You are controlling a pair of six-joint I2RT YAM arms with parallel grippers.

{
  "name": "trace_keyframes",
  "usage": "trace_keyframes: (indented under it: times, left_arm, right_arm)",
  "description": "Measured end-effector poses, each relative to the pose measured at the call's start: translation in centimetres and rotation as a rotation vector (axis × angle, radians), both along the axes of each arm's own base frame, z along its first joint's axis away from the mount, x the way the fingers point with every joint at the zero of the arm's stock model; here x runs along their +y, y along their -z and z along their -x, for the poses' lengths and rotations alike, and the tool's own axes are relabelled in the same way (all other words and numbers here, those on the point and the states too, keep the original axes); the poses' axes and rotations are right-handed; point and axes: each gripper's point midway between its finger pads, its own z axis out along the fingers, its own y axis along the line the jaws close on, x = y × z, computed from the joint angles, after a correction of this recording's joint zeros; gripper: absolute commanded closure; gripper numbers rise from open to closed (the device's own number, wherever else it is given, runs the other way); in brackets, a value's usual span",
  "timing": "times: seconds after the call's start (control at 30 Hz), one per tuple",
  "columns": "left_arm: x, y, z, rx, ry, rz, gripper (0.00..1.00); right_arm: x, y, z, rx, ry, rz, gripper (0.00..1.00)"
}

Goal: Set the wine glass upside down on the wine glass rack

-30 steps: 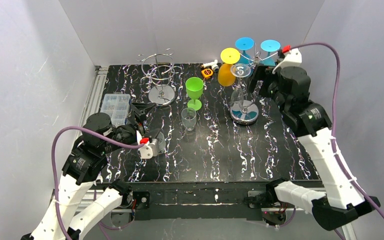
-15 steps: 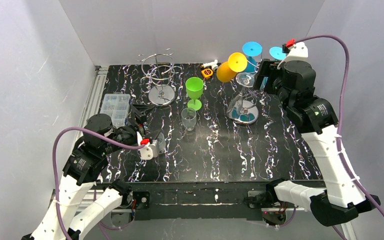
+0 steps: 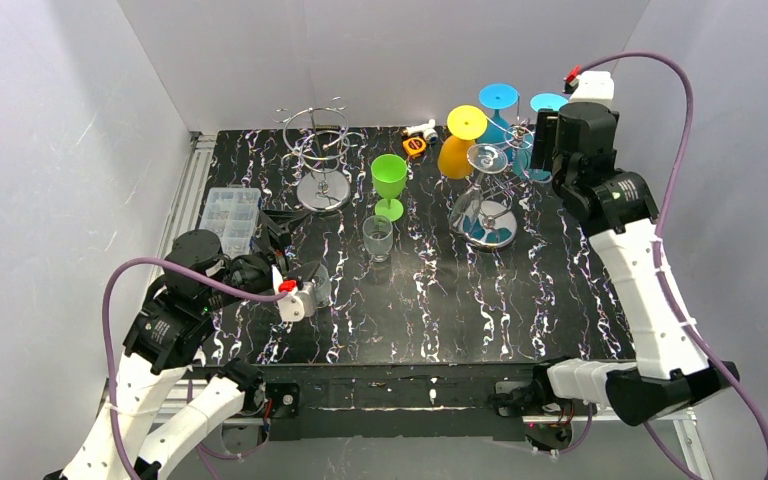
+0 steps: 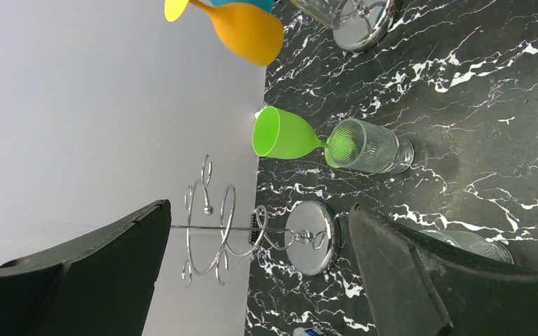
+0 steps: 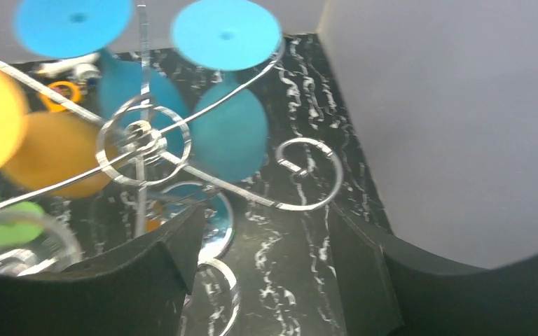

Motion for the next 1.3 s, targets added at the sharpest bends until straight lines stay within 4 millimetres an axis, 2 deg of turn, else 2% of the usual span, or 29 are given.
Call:
trace_keyframes:
  times: [0.13,0.2,0.33,0.5,0.73,0.93,1.1,1.23,1.3]
  left_arm:
    - [0.1,0.1,0.1,0.004,-0.001,-0.002,0.02]
    - [0.1,0.2,0.1,0.007,-0.001,-0.003,0.02]
    - [0.1,0.3,0.2,0.012,-0.001,-0.006,0.02]
    - [0.2,0.5,0.3,0.019,-0.001,-0.010,0.02]
    - [0.3,0.5,0.4,0.020,-0.003,-0.015,0.02]
    - [0.5,-0.2,0.8,0.013,-0.002,-0.015,0.02]
    - [0.7,-0.8,1.2,0.006,-0.001,-0.011,0.02]
    - [0.9,-1.2,1.4,-0.002,-0.002,-0.007,0.02]
    - [0.9,-1.3,1.6,-0.003,-0.001,-0.006,0.02]
  right_arm:
    - [-3.2,0.8,-1.8,0.041,0.074,0.038,0.27]
    - [-4.2,1.5,-2.6,0.063,0.092,0.042,0.27]
    - [-3.6,2.0,-4.1,0.091,0.041,0.042,0.27]
    - [-2.8,1.2,-5.6,0.081,-0.027,0.029,0.28]
    - [-2.1,1.5,-5.9,0.090,-0.099,0.013,0.32]
    - [-1.6,3.2,-4.4,0.122,-0.156,0.016,0.31]
    - [-1.3,3.0,-3.8,0.103,-0.176,0.008,0.34]
    - [-1.2,2.9,-3.8,0.100,-0.183,0.009,0.40]
    - [-1.1,2.9,-3.9,0.099,-0.191,0.005,0.37]
